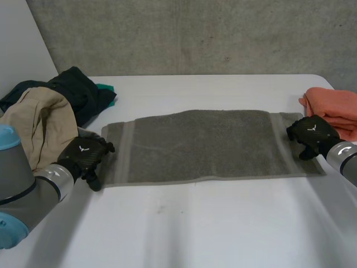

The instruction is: Fold the laundry.

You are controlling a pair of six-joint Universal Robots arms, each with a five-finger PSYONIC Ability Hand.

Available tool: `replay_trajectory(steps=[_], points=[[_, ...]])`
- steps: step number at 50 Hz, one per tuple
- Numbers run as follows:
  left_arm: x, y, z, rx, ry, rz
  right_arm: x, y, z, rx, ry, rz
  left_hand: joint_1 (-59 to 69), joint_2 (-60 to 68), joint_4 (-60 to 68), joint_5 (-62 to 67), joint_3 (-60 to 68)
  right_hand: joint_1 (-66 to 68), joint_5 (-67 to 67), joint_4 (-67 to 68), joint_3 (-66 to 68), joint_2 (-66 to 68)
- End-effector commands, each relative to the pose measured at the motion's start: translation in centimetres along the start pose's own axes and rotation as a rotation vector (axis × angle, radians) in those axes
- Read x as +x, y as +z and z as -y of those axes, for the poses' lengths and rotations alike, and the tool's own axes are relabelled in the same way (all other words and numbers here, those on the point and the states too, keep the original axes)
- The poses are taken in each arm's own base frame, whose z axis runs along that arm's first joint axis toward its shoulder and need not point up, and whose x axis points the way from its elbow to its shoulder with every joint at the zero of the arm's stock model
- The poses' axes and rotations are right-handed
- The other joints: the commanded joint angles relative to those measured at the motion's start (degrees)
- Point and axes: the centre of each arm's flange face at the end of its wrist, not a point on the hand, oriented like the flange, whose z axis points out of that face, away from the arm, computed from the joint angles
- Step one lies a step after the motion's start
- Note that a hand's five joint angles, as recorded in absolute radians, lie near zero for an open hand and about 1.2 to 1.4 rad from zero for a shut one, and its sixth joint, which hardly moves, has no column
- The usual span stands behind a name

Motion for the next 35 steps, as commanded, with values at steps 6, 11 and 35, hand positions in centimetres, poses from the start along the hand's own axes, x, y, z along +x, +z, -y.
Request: replay_trajectory(steps=[6,11,35], points=[[0.1,0.4,0.0,0.012,0.006,-0.001,1.2,1.0,0.5,0.041,0.034,-0.053,5.52,5.67,5.37,5.3,5.71,7.76,7.84,7.8,7.65,7.96],[0.1,0.8,-0.1,0.016,0.011,-0.003,1.7,1.0,0.8,0.037,0.058,-0.073,6.54,6.68,6.39,6.32,6.72,-1.3,-1.23,-1.26,-1.41,-1.11],[0.4,3.0,-1.4,-0.002,0.096,-0.026,2.0,-2.9,1.9,-0.021,0.119,-0.052,7.55,7.69,7.39,7.32,7.73,-11.08,-11.01,-11.04,-11.19,-10.89]])
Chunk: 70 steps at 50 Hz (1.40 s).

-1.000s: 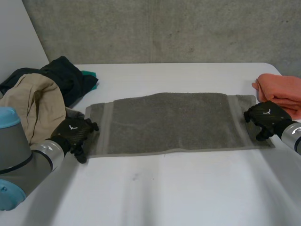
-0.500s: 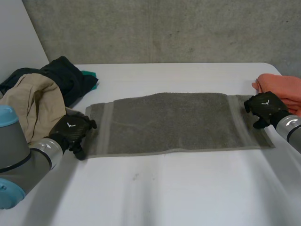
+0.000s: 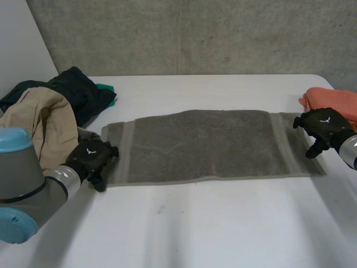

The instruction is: Fold the laundry.

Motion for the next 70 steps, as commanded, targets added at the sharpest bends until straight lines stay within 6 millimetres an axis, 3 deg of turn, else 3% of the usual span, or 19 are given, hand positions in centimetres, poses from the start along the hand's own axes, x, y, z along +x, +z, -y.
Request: replay_trajectory(steps=[1,17,21,24,28,38,41,45,54,70], points=[[-0.3,1.0,-0.1,0.01,0.044,0.011,0.3,-0.3,-0.3,-0.005,0.001,-0.009,5.59,5.62,5.49,5.21,5.49,0.61,3.07,1.49,1.29,1.39],[-0.8,3.6,1.2,0.102,0.083,0.045,0.9,-0.9,-0.7,-0.011,0.009,-0.027,19.37,19.4,19.27,18.98,19.27,0.78,3.24,1.66,1.46,1.56],[-0.8,4.2,1.2,0.107,0.088,0.046,1.0,-1.0,-0.8,-0.013,0.012,-0.029,30.29,30.32,30.19,29.91,30.19,0.78,3.24,1.66,1.46,1.56],[-0.9,4.3,1.5,0.107,0.085,0.05,1.0,-1.2,-0.8,-0.015,0.01,-0.028,55.31,55.34,55.2,54.92,55.2,0.78,3.24,1.66,1.46,1.56],[-1.3,3.5,2.7,0.113,0.083,0.082,1.0,-1.7,-0.6,-0.022,0.017,-0.033,58.23,58.26,58.12,57.84,58.12,0.45,2.9,1.32,1.12,1.23],[-2.7,-2.6,9.3,0.268,-0.064,0.175,1.1,-5.2,1.1,-0.169,0.108,-0.019,58.23,58.26,58.12,57.84,58.12,-11.16,-8.7,-10.29,-10.49,-10.38],[-2.8,-4.1,11.0,0.312,-0.106,0.176,-0.1,-6.2,1.2,-0.234,0.197,0.033,58.23,58.26,58.12,57.84,58.12,-10.49,-8.03,-9.61,-9.81,-9.71],[-3.0,-6.1,13.1,0.331,-0.148,0.163,-3.3,-6.6,1.3,-0.232,0.324,0.099,58.23,58.26,58.12,57.84,58.12,-9.82,-7.36,-8.94,-9.14,-9.04],[-2.9,-8.4,16.3,0.333,-0.24,0.123,-7.9,-4.9,0.4,-0.082,0.352,0.066,58.23,58.26,58.12,57.84,58.12,-7.46,-5.01,-6.59,-6.79,-6.68],[-3.5,-10.7,20.9,0.419,-0.34,0.126,-9.0,-1.6,-0.6,-0.058,0.27,-0.019,58.23,58.26,58.12,57.84,58.12,4.13,6.59,5.01,4.81,4.91]])
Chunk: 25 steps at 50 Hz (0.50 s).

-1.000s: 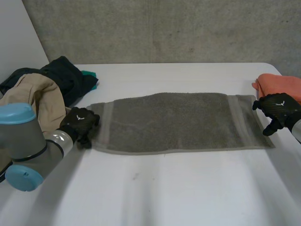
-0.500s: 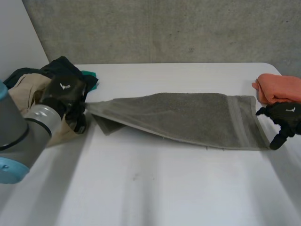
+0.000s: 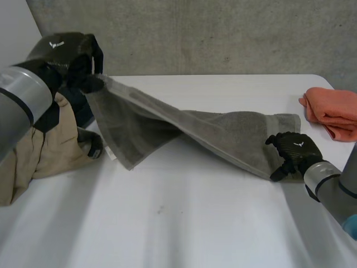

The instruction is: Fold the laundry.

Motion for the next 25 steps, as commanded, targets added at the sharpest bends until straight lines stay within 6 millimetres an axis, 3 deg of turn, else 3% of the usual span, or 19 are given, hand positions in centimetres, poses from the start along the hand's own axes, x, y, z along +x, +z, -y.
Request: replay_trajectory(steps=[1,11,14,16,20,21,22,23,25], points=[[0.5,-0.3,1.5,0.025,-0.014,-0.003,0.0,1.0,-0.2,0.003,-0.029,-0.005,13.86,11.49,11.37,14.47,11.68,10.26,9.7,10.31,10.58,11.08],[0.1,-0.4,1.9,0.035,-0.016,0.022,1.7,2.1,0.9,0.077,-0.064,-0.064,13.86,11.49,11.37,14.47,11.68,22.7,22.14,22.75,23.02,23.52],[0.0,-0.5,1.8,0.03,-0.016,0.025,2.6,2.0,2.0,0.112,-0.049,-0.09,13.86,11.49,11.37,14.47,11.68,35.28,34.72,35.34,35.61,36.11],[0.0,-0.5,1.6,0.024,-0.017,0.023,3.1,1.6,2.9,0.135,-0.035,-0.095,13.86,11.49,11.37,14.47,11.68,55.08,54.52,55.13,55.4,55.9],[0.2,-0.6,1.0,0.006,-0.014,0.016,3.1,0.4,4.2,0.146,-0.022,-0.061,13.86,11.49,11.37,14.47,11.68,55.21,54.65,55.26,55.53,56.03],[0.3,-0.6,0.8,0.001,-0.014,0.016,2.9,0.1,4.3,0.137,-0.014,-0.043,13.86,11.49,11.37,14.47,11.68,51.02,50.46,51.08,51.35,51.85],[0.3,-0.6,0.7,-0.003,-0.014,0.017,2.7,-0.3,4.4,0.12,-0.002,-0.027,13.86,11.49,11.37,14.47,11.68,37.82,37.26,37.88,38.15,38.65],[0.4,-0.5,0.6,-0.006,-0.013,0.014,2.1,-1.3,4.2,0.064,0.036,0.008,13.86,11.49,11.37,14.47,11.68,2.89,2.33,2.94,3.21,3.71],[0.5,-0.4,0.5,-0.009,-0.013,0.011,1.4,-2.3,3.8,-0.003,0.079,0.042,13.86,11.49,11.37,14.47,11.68,-5.2,-5.76,-5.15,-4.88,-4.38]])
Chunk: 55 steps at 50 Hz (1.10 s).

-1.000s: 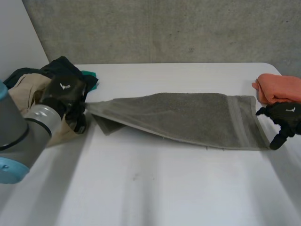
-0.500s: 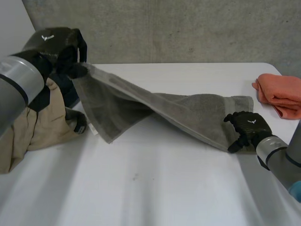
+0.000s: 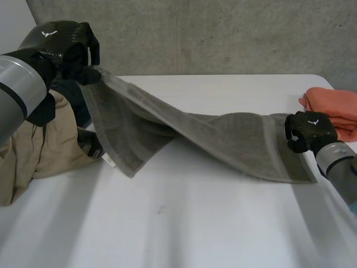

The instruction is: Fold the laundry.

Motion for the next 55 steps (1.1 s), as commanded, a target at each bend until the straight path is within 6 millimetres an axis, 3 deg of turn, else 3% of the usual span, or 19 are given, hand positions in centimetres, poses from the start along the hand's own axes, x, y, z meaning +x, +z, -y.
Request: replay_trajectory(steps=[1,6,13,21,27,31,34,36,39,40,43,44,50,55], points=[[0.3,0.2,-0.8,-0.025,0.004,-0.009,-1.6,-3.8,0.5,-0.172,0.13,0.12,13.86,11.49,11.37,14.47,11.68,-39.29,-40.32,-40.2,-40.04,-39.72],[0.7,0.3,-0.7,-0.02,0.006,-0.021,-4.6,-6.4,-0.4,-0.235,0.247,0.207,13.86,11.49,11.37,14.47,11.68,-41.82,-42.84,-42.73,-42.57,-42.25],[1.3,0.0,0.4,0.008,0.007,-0.028,-8.6,-7.7,0.0,-0.144,0.284,0.282,13.86,11.49,11.37,14.47,11.68,-41.82,-42.84,-42.73,-42.57,-42.25],[1.7,-0.8,2.0,0.037,0.0,-0.027,-11.9,-5.9,-1.5,-0.087,0.288,0.236,13.86,11.49,11.37,14.47,11.68,-41.82,-42.84,-42.73,-42.57,-42.25],[2.0,-1.8,3.3,0.069,-0.02,-0.028,-12.4,-3.5,-2.3,-0.065,0.274,0.111,13.86,11.49,11.37,14.47,11.68,-39.81,-40.83,-40.72,-40.56,-40.24],[1.5,-2.4,4.2,0.097,-0.047,-0.005,-10.5,-1.4,-1.8,-0.016,0.269,-0.035,13.86,11.49,11.37,14.47,11.68,-29.23,-30.26,-30.14,-29.98,-29.66],[0.9,-2.9,4.8,0.117,-0.067,0.019,-7.7,0.0,-1.3,0.006,0.267,-0.143,13.86,11.49,11.37,14.47,11.68,-4.4,-5.43,-5.31,-5.15,-4.83],[0.3,-3.0,4.9,0.12,-0.075,0.038,-5.5,0.3,-0.5,0.021,0.25,-0.175,13.86,11.49,11.37,14.47,11.68,21.32,20.29,20.41,20.57,20.89],[-0.3,-2.9,4.3,0.098,-0.074,0.056,-3.3,0.3,1.1,0.054,0.206,-0.183,13.86,11.49,11.37,14.47,11.68,21.45,20.43,20.54,20.7,21.02],[-0.7,-2.8,3.9,0.084,-0.071,0.064,-1.6,0.1,2.3,0.085,0.16,-0.178,13.86,11.49,11.37,14.47,11.68,21.45,20.43,20.54,20.7,21.02],[-1.1,-2.6,2.9,0.052,-0.068,0.065,0.7,-0.3,4.9,0.153,0.062,-0.162,13.86,11.49,11.37,14.47,11.68,21.45,20.43,20.54,20.7,21.02],[-1.3,-2.5,2.2,0.021,-0.066,0.065,1.7,-0.8,6.6,0.186,-0.02,-0.141,13.86,11.49,11.37,14.47,11.68,21.45,20.43,20.54,20.7,21.02],[-1.5,-2.5,-1.5,-0.136,-0.057,0.04,3.9,-4.0,11.9,0.103,-0.253,-0.027,13.86,11.49,11.37,14.47,11.68,21.45,20.43,20.54,20.7,21.02],[-1.2,-2.5,-6.5,-0.337,-0.052,0.016,3.9,-5.7,13.7,-0.027,-0.341,0.079,13.86,11.49,11.37,14.47,11.68,21.45,20.43,20.54,20.7,21.02]])
